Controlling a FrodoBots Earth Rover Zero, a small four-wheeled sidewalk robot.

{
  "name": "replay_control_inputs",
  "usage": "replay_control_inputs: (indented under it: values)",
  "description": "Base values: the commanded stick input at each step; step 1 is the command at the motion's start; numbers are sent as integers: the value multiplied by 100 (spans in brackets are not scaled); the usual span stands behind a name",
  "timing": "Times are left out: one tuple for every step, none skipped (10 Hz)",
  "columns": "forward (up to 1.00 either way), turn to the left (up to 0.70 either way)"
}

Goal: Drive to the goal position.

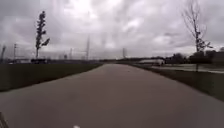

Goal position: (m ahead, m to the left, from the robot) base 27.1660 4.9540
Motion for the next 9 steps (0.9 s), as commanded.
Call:
replay_control_inputs:
  values:
    - [100, 0]
    - [100, 0]
    - [100, 0]
    - [100, 0]
    - [100, 0]
    - [100, 0]
    - [100, 0]
    - [100, 0]
    - [100, 0]
